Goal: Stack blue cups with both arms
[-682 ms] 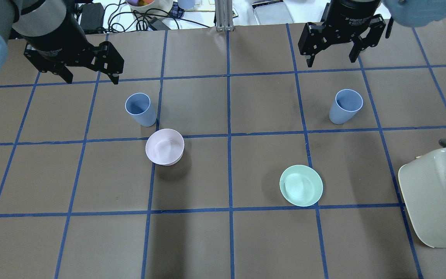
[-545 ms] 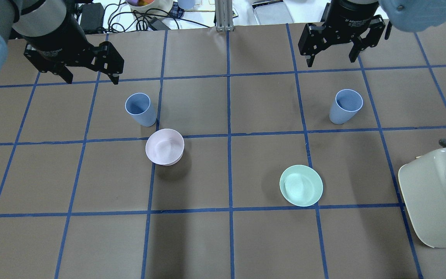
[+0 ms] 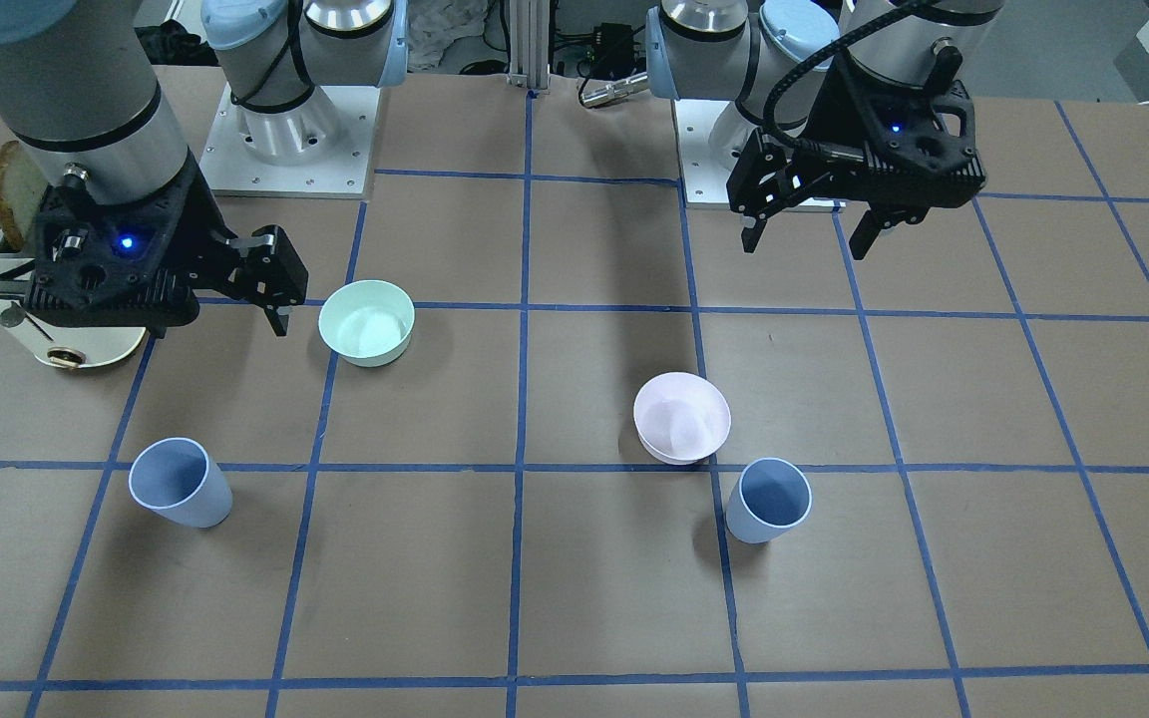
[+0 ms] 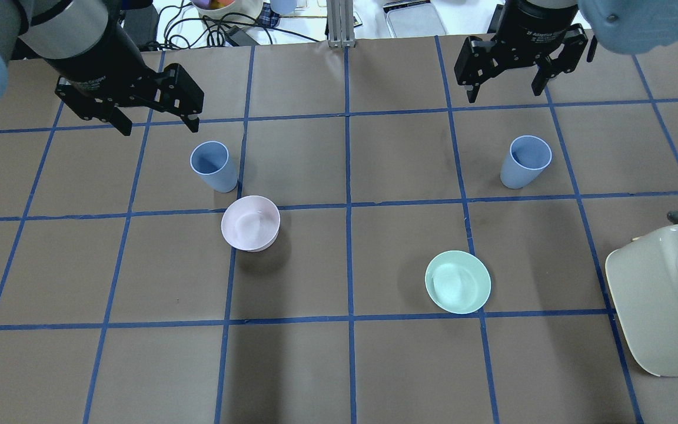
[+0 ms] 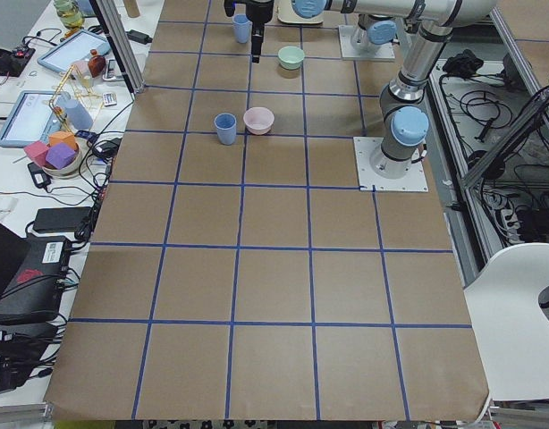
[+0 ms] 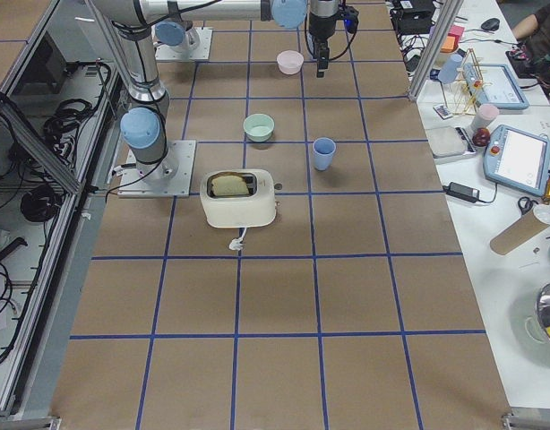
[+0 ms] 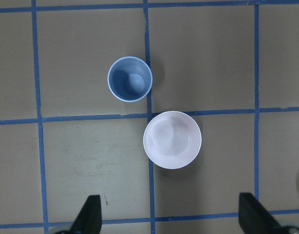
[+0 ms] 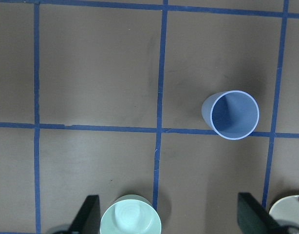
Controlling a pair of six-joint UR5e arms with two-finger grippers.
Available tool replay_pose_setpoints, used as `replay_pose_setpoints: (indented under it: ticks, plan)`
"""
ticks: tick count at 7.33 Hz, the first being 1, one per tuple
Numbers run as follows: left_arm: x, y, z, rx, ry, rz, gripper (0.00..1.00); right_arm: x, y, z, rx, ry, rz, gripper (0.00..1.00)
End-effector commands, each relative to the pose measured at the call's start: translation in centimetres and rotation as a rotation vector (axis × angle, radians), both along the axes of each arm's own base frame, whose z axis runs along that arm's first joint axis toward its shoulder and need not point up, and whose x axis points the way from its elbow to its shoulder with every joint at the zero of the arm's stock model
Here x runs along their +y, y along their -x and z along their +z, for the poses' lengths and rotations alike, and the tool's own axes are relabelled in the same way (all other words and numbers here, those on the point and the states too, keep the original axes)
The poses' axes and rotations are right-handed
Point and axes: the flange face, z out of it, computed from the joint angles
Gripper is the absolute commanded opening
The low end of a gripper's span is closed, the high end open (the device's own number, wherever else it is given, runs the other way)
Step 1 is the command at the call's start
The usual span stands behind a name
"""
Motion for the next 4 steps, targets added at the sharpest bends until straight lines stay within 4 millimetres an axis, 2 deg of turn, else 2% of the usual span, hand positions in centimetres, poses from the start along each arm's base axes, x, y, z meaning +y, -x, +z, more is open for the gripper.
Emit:
replay_pose_setpoints:
  ticks: [1, 2, 4]
  plan:
    - [-0.7, -0.1, -1.4, -0.006, -0.072, 0.001, 1.00, -0.2, 1.1, -0.4, 0.000, -0.008, -0.013, 1.00]
    - [-3.5, -0.2, -5.1, -0.003, -0.125, 0.013, 1.00, -0.3, 2.0, -0.8, -0.001, -0.014, -0.012, 1.00]
    - [-11.5, -0.2, -12.1, -0.003, -0.151, 0.013, 1.00, -1.1, 3.4, -1.6, -0.008, -0.014, -0.010, 1.00]
